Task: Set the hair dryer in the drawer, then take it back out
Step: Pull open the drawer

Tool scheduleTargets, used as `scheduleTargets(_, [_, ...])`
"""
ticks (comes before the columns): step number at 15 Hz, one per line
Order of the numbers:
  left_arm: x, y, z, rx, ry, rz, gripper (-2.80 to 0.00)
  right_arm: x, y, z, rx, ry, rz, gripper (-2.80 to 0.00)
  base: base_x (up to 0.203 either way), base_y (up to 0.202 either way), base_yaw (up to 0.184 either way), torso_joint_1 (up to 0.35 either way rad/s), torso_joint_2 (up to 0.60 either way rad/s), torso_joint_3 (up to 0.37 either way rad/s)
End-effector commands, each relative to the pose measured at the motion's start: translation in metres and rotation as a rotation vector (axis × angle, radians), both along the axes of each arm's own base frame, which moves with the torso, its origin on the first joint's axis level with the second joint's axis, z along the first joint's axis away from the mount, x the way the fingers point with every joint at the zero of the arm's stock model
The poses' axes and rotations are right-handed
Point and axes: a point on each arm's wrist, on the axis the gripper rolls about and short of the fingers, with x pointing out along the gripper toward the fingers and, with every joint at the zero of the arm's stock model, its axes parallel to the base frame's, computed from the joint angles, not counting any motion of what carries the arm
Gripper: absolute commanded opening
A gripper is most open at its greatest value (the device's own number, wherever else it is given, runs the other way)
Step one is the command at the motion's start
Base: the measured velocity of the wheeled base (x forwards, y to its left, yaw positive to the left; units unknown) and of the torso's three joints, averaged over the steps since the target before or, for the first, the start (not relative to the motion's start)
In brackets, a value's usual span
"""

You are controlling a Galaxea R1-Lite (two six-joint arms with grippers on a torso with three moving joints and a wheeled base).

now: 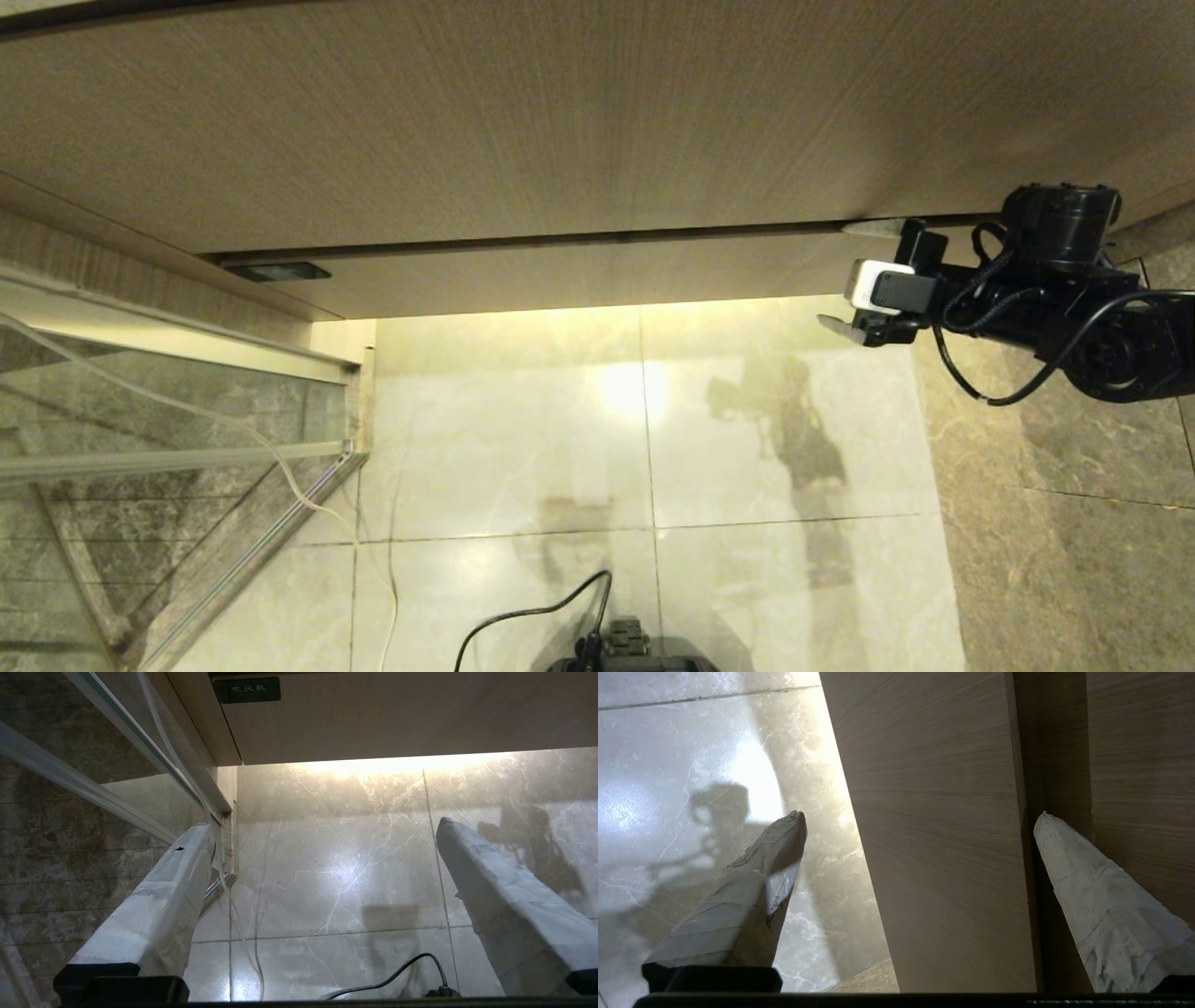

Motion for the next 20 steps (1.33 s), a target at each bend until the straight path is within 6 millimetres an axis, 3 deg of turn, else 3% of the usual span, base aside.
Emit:
scheduleTargets(1, [0.004,0.000,-0.011,-0.001,0.038,0.000,0.00,0.000,0.000,0.000,-0.007,-0.005,0.003,0.00,0.000,0.000,0.000,0.000,0.00,0.000])
scheduleTargets(11, [0.004,0.000,-0.011,-0.001,0.038,0.000,0.00,0.007,0.001,-0.009,0.005,0.023,0.002,0.00,0.000,0.000,0.000,0.000,0.00,0.000])
scheduleTargets(14, [0.004,0.000,-0.011,-0.002,0.038,0.000,0.00,0.011,0.000,0.003,0.026,-0.020,-0.001,0.00,0.000,0.000,0.000,0.000,0.00,0.000])
scheduleTargets(20, [0.004,0.000,-0.011,-0.001,0.038,0.000,0.00,0.009,-0.004,0.002,0.026,-0.016,-0.011,0.00,0.000,0.000,0.000,0.000,0.00,0.000])
